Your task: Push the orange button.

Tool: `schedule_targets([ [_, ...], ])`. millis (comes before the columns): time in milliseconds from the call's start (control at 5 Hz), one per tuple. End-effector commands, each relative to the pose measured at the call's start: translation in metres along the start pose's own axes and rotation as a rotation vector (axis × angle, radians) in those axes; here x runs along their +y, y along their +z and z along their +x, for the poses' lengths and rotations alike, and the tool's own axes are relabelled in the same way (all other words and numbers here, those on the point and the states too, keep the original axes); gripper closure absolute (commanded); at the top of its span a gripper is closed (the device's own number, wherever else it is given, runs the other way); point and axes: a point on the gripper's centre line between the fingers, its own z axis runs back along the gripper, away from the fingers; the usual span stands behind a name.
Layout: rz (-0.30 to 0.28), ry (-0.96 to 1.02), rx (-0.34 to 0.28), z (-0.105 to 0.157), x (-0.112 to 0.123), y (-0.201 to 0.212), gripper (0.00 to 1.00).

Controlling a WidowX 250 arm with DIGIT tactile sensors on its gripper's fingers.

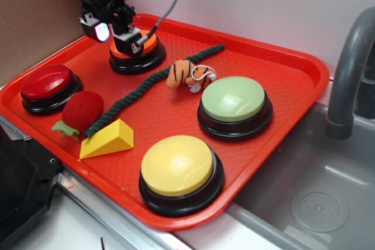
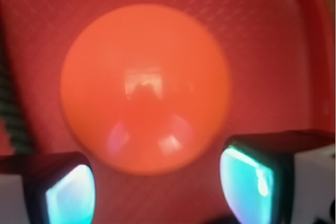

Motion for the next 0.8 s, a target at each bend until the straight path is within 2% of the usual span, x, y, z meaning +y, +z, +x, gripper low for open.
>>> schedule_targets([
  [0, 0.020, 0.050, -0.051, -0.008, -0.001, 0.051, 0.00],
  [200, 0.044, 0.076, -0.062, -0.012, -0.002, 0.062, 0.00],
  [600, 0.041, 0.086, -0.068, -0.016, -0.001, 0.086, 0.00],
])
